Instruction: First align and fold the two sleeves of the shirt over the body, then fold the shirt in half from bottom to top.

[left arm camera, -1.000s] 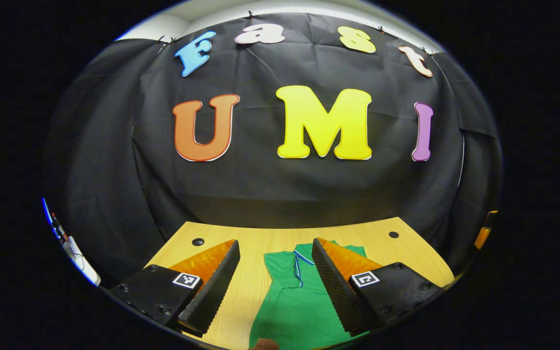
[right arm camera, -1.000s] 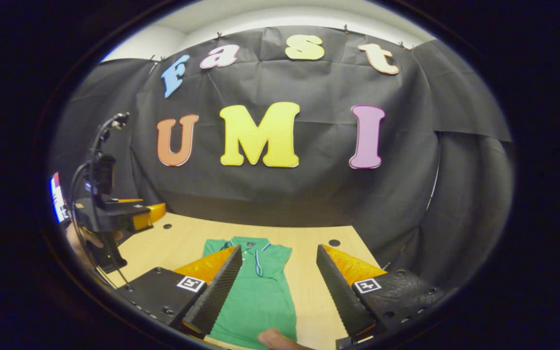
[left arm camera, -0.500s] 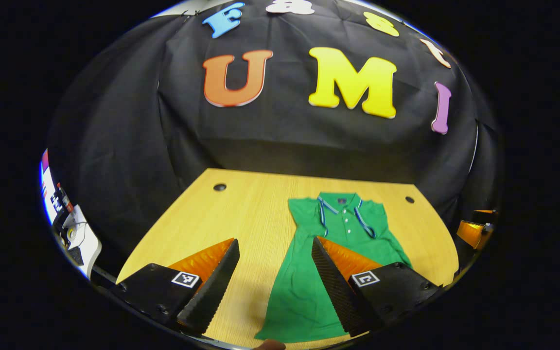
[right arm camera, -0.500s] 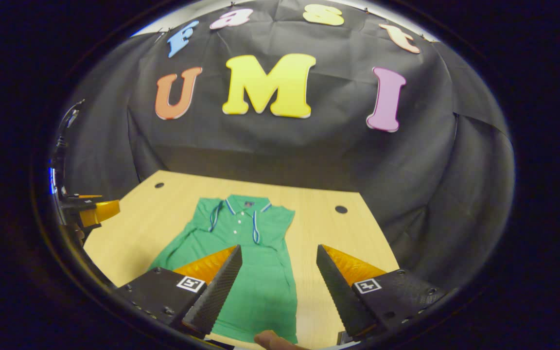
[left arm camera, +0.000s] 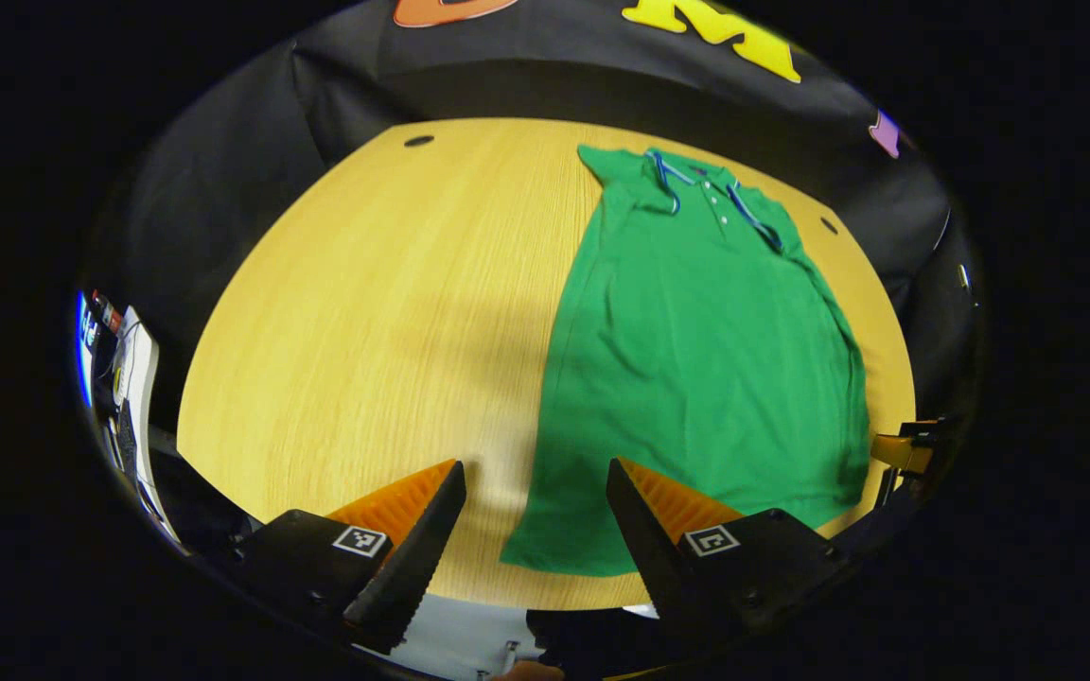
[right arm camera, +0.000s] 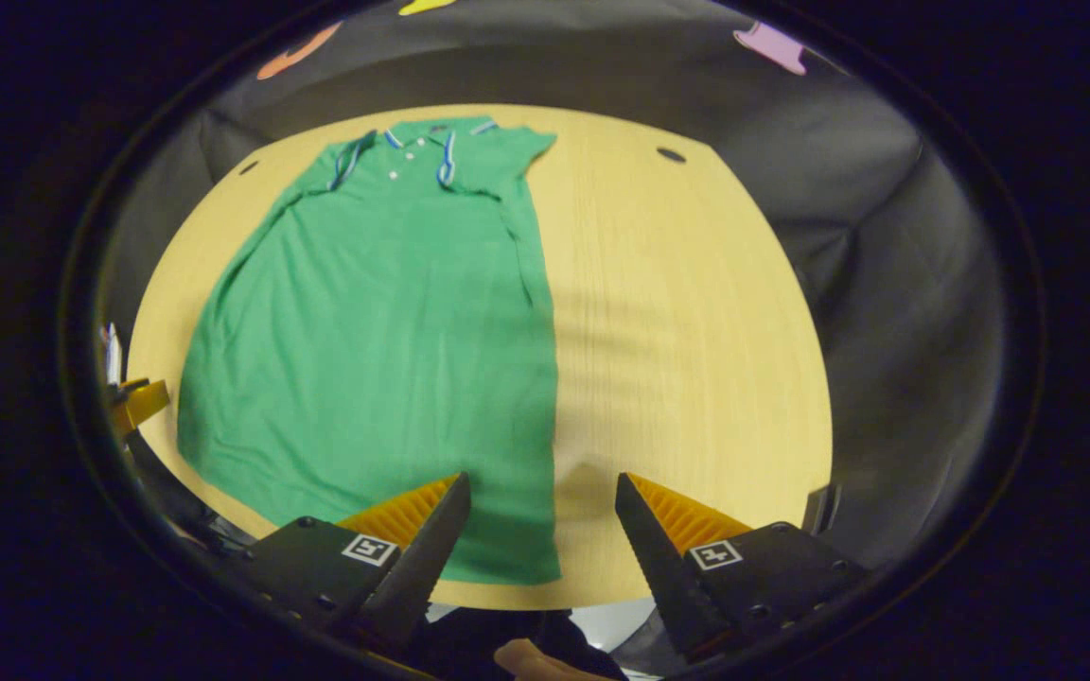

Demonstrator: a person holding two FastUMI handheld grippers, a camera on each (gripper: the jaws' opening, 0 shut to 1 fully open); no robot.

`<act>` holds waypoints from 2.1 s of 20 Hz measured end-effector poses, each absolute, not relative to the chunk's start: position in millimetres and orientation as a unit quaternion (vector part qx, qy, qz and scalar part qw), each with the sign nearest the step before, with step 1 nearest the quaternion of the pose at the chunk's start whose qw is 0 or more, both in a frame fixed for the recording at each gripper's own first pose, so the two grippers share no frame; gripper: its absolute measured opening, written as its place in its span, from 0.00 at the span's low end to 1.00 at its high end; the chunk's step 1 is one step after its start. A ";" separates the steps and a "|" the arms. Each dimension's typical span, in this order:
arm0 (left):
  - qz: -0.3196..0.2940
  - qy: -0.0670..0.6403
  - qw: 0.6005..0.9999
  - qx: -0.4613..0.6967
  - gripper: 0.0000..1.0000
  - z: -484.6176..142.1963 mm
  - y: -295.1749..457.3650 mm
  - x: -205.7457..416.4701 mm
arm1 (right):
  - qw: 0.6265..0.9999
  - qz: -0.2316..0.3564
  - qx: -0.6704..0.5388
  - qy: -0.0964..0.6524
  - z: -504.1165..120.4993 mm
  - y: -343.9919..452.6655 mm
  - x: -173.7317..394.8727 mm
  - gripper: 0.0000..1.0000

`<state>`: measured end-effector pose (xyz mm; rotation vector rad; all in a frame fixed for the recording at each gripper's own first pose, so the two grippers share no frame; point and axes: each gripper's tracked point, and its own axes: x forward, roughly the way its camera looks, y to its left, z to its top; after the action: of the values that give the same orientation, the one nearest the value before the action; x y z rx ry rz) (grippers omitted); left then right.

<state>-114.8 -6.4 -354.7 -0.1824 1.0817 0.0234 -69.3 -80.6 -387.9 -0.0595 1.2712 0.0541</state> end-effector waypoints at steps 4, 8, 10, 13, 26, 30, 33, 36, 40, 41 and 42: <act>0.003 0.575 0.814 -0.080 0.98 -376.2 -12.0 -136.9 | 0.766 0.036 -0.001 0.642 -415.3 -79.0 -98.1 0.96; -0.006 0.600 0.798 -0.056 0.98 -382.0 -13.0 -139.5 | 0.732 0.038 0.020 0.680 -428.8 -74.2 -107.7 0.96; -0.008 0.607 0.793 -0.054 0.98 -383.5 -15.7 -139.5 | 0.728 0.032 0.030 0.684 -427.9 -76.5 -103.8 0.94; -0.011 0.622 0.781 -0.052 0.97 -385.3 -17.5 -137.1 | 0.712 0.038 0.017 0.701 -428.3 -76.7 -106.4 0.94; -0.038 0.632 0.773 -0.039 0.46 -383.5 -31.1 -132.9 | 0.697 0.049 0.036 0.714 -426.0 -62.6 -107.0 0.12; -0.058 0.618 0.782 -0.062 0.04 -381.7 -41.1 -127.5 | 0.704 0.074 0.038 0.705 -425.6 -61.5 -105.4 0.00; -0.067 0.608 0.788 -0.063 0.03 -370.4 -41.2 -125.2 | 0.711 0.080 0.065 0.696 -419.2 -61.8 -107.0 0.00; -0.077 0.587 0.805 -0.049 0.03 -346.3 -42.9 -118.3 | 0.723 0.086 0.074 0.682 -400.2 -66.1 -100.2 0.00; -0.082 0.560 0.823 -0.045 0.03 -313.9 -47.0 -95.4 | 0.742 0.099 0.071 0.659 -368.6 -66.5 -76.4 0.00; -0.084 0.551 0.829 -0.044 0.03 -305.1 -48.5 -87.8 | 0.748 0.101 0.070 0.652 -360.2 -66.1 -66.9 0.00; -0.087 0.542 0.835 -0.042 0.03 -298.1 -52.1 -80.2 | 0.754 0.104 0.071 0.645 -350.9 -65.0 -58.0 0.00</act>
<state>-80.2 -52.1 -298.1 -0.0895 1.1486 -0.1847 -58.0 -65.0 -350.9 0.1540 1.4068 0.2260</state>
